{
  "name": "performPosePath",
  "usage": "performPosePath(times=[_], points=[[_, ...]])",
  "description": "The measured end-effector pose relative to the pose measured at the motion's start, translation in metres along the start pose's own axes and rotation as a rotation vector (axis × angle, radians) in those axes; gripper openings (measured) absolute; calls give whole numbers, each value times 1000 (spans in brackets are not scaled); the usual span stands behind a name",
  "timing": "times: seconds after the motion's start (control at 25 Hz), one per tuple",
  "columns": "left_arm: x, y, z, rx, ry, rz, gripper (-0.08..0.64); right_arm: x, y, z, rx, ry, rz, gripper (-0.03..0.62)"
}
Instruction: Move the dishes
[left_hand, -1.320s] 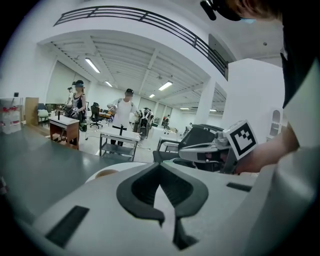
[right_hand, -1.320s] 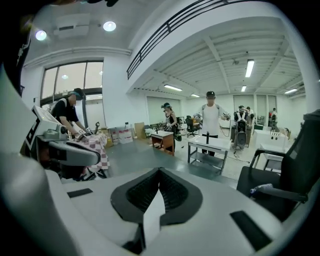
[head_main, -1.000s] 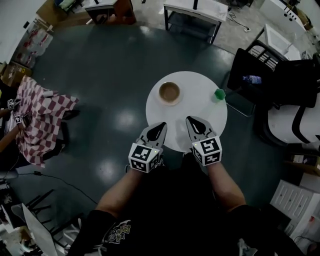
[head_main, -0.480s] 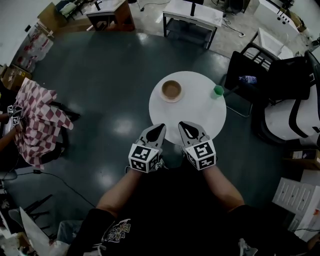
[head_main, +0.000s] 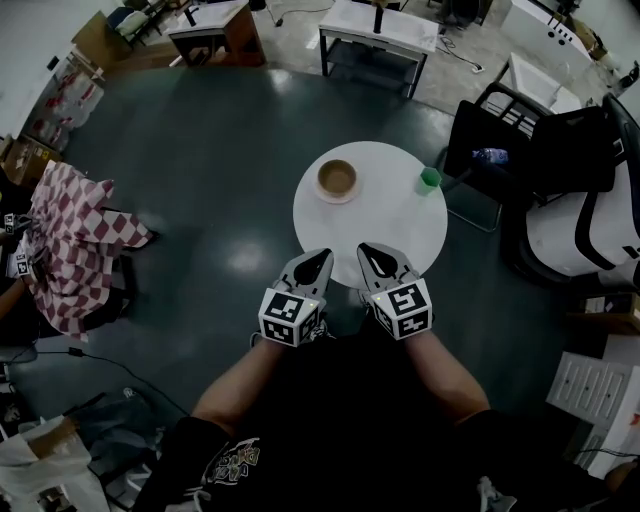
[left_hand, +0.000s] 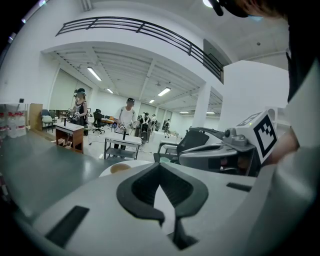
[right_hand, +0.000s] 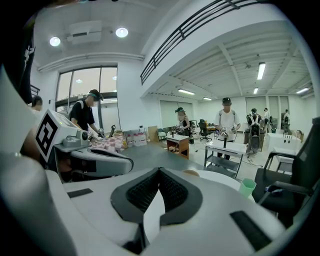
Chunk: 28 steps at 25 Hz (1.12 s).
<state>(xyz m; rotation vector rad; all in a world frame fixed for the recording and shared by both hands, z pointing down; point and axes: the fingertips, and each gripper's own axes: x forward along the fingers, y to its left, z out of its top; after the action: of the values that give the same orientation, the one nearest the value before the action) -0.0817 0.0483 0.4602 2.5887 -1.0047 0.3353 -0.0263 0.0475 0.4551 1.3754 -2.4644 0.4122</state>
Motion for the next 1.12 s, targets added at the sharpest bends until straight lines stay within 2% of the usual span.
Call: performPosePath(times=[0.48, 0.92, 1.12], points=[[25, 7, 6, -14, 3, 43, 5, 15, -32, 3, 7, 4, 18, 20], [67, 12, 5, -46, 28, 56, 5, 41, -80, 4, 10, 24, 16, 21], [87, 12, 2, -38, 45, 57, 5, 57, -104, -2, 16, 43, 19, 23]])
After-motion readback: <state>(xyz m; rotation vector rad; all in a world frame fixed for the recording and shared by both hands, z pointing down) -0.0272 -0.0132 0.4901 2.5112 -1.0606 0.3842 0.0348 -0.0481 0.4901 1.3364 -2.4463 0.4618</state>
